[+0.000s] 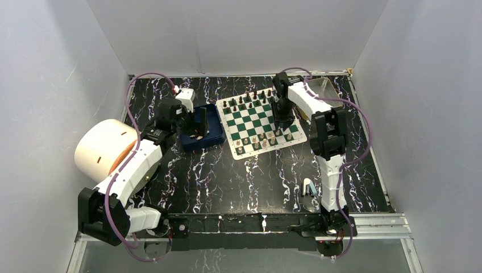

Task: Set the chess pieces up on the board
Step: Place the chess piece on the chessboard, then pick up the chess piece from the storage box.

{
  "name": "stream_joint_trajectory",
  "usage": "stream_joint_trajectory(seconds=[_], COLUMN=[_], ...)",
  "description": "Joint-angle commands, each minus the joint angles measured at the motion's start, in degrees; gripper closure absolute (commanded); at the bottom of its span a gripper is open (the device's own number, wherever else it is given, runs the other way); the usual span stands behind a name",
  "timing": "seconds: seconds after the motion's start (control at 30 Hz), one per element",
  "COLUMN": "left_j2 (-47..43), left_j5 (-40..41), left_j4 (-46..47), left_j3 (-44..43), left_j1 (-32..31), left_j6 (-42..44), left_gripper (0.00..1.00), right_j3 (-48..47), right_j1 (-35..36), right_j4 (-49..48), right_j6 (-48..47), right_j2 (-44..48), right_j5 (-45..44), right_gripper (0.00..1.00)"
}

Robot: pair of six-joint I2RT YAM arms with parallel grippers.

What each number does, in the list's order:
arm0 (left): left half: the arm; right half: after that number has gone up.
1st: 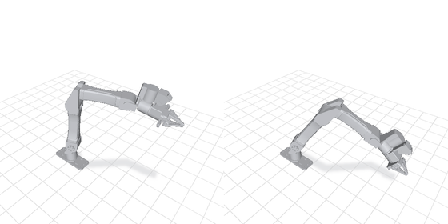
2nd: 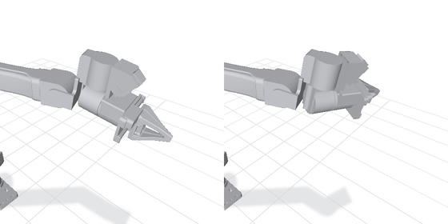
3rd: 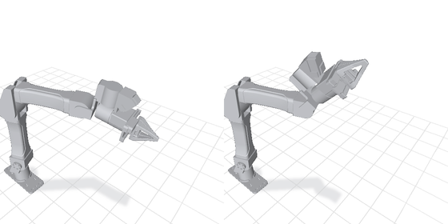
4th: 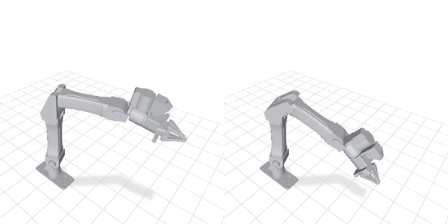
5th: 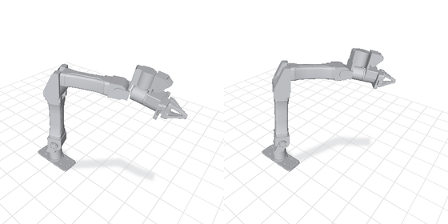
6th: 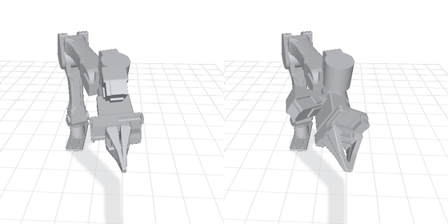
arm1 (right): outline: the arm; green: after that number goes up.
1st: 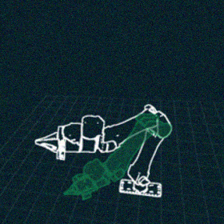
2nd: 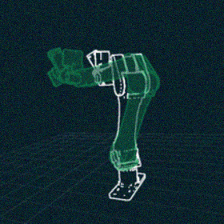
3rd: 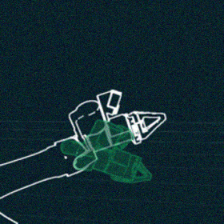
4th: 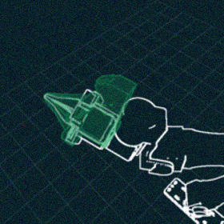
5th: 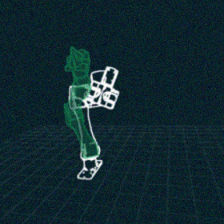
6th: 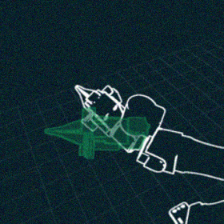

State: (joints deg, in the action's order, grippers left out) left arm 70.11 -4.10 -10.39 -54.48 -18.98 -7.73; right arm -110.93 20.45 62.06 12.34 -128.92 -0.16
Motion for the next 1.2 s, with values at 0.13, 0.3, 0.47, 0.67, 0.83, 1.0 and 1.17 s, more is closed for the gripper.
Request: stream_joint_trajectory(seconds=[0.13, 0.3, 0.47, 0.67, 0.83, 1.0, 1.17], left_j2=[5.4, 14.6, 20.6, 24.6, 28.8, 33.2, 35.9], left_j5=[10.2, 13.6, 21.9, 32.3, 35.8, 36.6, 41.0], left_j4=[-8.6, -14.3, -15.5, -11.8, -13.2, -15.7, -16.7], left_j3=[-10.2, -17.8, -21.8, -21.9, -25.3, -29.2, -30.0], left_j1=[0.0, 0.2, 0.2, 0.2, 0.2, 0.0, -1.5], left_j6=[0.6, 2.2, -0.8, -11.9, -13.6, -13.7, -16.1], left_gripper=[0.02, 0.05, 0.16, 0.19, 0.23, 0.46, 0.53], right_j3=[-0.1, 6.7, 17.2, 29.3, 35.7, 42.4, 48.4], right_j1=[0.4, 0.4, 0.4, 0.4, 0.4, 0.3, 0.3], right_j4=[1.2, -5.1, -17.1, -29.5, -37.2, -45.0, -51.5], right_j6=[-0.4, -0.4, 2.1, 6.4, 7.9, 13.3, 15.2], right_j2=[14.4, 23.4, 33.4, 44.4, 52.0, 58.9, 66.4], right_j5=[-1.3, 1.6, 9.2, 11.1, 10.1, 9.3, 8.5], right_gripper=[0.54, 0.39, 0.01, 0.01, 0.01, 0.01, 0.01])
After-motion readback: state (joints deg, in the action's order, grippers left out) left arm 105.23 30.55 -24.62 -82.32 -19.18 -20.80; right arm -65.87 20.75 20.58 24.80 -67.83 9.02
